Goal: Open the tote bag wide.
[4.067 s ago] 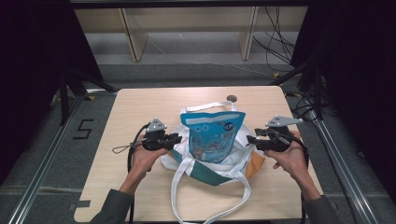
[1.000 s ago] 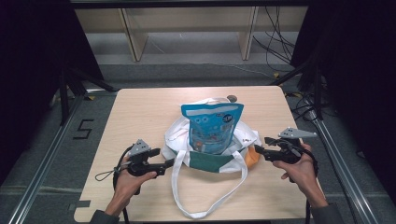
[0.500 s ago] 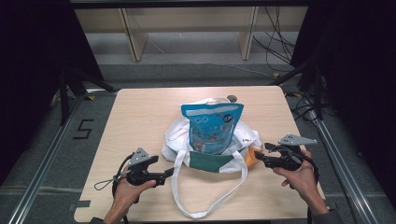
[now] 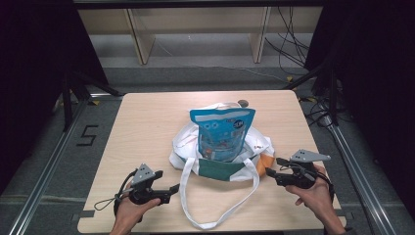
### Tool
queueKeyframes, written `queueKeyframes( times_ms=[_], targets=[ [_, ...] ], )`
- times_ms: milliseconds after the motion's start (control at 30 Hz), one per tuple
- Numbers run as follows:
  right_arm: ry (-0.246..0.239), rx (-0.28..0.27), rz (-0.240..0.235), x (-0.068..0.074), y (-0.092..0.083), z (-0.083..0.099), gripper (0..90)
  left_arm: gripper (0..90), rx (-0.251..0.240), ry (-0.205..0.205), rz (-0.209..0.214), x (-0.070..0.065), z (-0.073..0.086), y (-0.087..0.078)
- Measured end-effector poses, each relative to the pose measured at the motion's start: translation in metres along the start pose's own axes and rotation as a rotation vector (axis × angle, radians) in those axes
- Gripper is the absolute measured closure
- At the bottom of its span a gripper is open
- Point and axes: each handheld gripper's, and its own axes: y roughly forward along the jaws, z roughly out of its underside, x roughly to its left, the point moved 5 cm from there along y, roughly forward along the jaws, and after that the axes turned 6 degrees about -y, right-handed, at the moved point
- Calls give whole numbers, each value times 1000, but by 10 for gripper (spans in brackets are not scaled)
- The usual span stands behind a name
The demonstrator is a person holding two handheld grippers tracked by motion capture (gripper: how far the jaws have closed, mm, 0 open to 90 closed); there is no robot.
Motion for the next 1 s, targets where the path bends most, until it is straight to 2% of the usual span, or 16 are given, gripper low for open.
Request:
queueKeyframes(
  times_ms=[67, 100, 133, 167, 233, 267, 500, 567, 700, 733, 767, 800, 833, 867, 900, 1000],
  targets=[
    [3, 1, 1, 3, -3, 1, 392, 167, 5, -3, -7, -1, 4, -1],
    [-22, -20, 2, 3, -3, 1, 392, 167, 5, -3, -3, -1, 5, -1],
    [-5, -18, -2, 6, -4, 2, 392, 167, 3, -12, -9, -2, 6, -3],
    [-14, -18, 0, 6, -5, 4, 392, 167, 6, -5, 3, -2, 8, -4],
    [-22, -12, -5, 11, -4, 10, 387, 167, -3, -39, 26, -6, 9, -6],
    [-2, 5, 0, 16, -5, 14, 384, 167, -11, -39, 37, -7, 10, -8],
    [-18, 21, -29, 33, -9, 30, 369, 167, 2, -14, 15, -13, 17, -13],
    [-35, 17, -49, 36, -12, 32, 366, 166, -1, -21, 17, -15, 19, -13],
    [-13, 39, -49, 44, -17, 40, 348, 164, 10, -13, 24, -20, 24, -14],
    [-32, 34, -51, 44, -16, 41, 343, 164, 15, -5, 29, -20, 25, -14],
    [-11, 48, -55, 47, -17, 44, 338, 163, 8, -16, 31, -22, 26, -13],
    [-36, 50, -53, 45, -16, 46, 331, 163, 10, -17, 29, -23, 27, -13],
    [-19, 68, -48, 48, -16, 49, 323, 162, 17, 14, 37, -23, 28, -14],
    [-37, 81, -43, 47, -16, 51, 317, 160, 16, -13, 37, -25, 29, -13],
    [-4, 82, -60, 51, -14, 53, 312, 156, 21, -16, 42, -27, 31, -13],
    [-18, 107, -51, 54, -15, 58, 303, 154, 36, 0, 63, -31, 34, -13]
  ],
)
